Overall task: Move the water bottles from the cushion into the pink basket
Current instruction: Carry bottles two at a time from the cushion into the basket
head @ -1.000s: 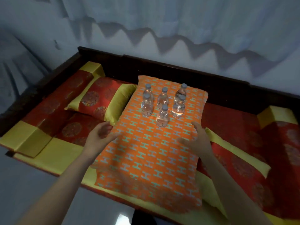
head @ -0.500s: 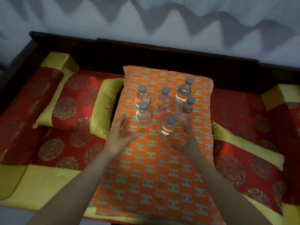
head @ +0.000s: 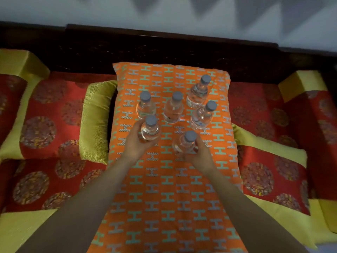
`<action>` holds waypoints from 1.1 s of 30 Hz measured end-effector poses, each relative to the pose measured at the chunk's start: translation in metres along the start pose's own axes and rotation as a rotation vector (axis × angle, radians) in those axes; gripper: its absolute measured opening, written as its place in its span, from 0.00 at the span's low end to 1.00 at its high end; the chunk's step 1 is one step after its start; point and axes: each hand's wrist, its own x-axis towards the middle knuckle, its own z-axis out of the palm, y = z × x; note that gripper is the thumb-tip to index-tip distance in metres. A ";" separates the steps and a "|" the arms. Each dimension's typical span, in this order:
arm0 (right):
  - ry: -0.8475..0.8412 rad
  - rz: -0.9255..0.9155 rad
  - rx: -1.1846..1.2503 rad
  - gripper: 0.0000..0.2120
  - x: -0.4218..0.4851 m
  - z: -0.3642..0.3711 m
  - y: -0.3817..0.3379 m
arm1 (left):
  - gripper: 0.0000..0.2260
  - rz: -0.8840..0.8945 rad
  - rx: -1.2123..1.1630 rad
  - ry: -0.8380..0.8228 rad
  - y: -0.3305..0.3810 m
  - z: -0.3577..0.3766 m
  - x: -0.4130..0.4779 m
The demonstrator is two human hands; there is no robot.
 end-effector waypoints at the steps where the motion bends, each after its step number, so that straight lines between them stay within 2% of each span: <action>1: 0.009 -0.002 0.008 0.36 0.000 0.000 -0.001 | 0.31 -0.006 -0.006 -0.002 0.000 0.000 0.001; 7: 0.082 0.039 0.129 0.33 -0.008 -0.005 -0.009 | 0.33 -0.021 -0.006 -0.029 0.002 -0.007 -0.002; 11: 0.138 0.081 0.151 0.36 -0.018 -0.015 -0.020 | 0.28 -0.011 -0.014 -0.017 0.007 -0.017 -0.009; 16: 0.262 0.085 0.154 0.27 -0.032 -0.036 -0.035 | 0.27 0.033 -0.038 -0.058 0.029 -0.025 -0.010; 21: 0.395 0.063 0.175 0.22 -0.059 -0.067 -0.037 | 0.31 0.105 0.016 -0.098 0.052 -0.020 -0.014; 26: 0.567 0.092 0.219 0.20 -0.108 -0.114 -0.026 | 0.30 0.161 0.016 -0.160 0.073 -0.004 -0.027; 29: 0.629 0.109 0.228 0.16 -0.138 -0.138 -0.020 | 0.25 0.183 -0.005 -0.178 0.088 0.015 -0.040; 33: 0.716 0.143 0.238 0.17 -0.192 -0.179 -0.010 | 0.16 0.220 -0.020 -0.226 0.118 0.061 -0.073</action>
